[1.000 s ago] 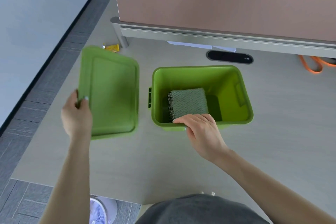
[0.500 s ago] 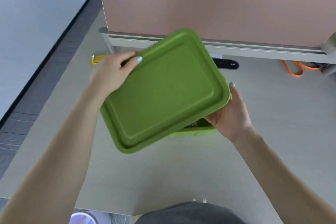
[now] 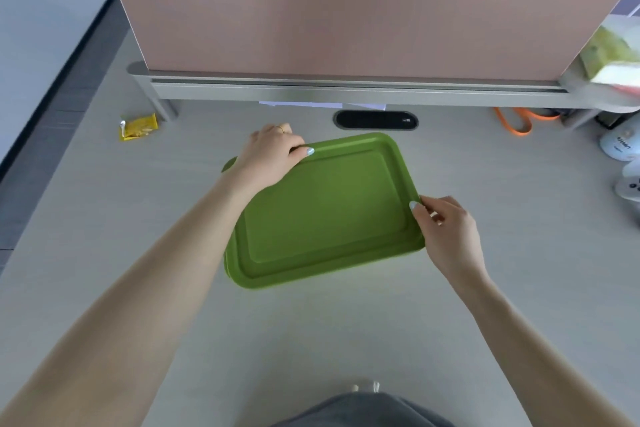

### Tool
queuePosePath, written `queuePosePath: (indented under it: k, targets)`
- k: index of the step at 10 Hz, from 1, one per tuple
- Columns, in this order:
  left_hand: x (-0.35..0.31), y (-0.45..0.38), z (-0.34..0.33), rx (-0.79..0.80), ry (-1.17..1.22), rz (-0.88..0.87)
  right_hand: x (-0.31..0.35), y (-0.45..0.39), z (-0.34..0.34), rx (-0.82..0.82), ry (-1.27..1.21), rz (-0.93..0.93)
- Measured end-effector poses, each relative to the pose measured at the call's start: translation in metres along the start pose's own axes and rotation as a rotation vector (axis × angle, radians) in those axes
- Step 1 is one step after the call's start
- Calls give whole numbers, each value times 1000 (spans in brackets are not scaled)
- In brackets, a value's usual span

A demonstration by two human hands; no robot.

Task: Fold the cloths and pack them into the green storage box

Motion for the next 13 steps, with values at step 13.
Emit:
queuePosePath:
  k: [13]
  targets:
    - [5, 184, -27, -61, 208, 376, -30, 12, -14, 87, -159, -176]
Point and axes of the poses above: each hand's wrist, its own y-axis away from the middle knuckle, its own z-axis out of the back of the hand, x = y × z, the point moved 7 cm from there along -y, towards the middle knuckle, and after that the axes turned 5 degrees about -y, right-handed, at the moved point
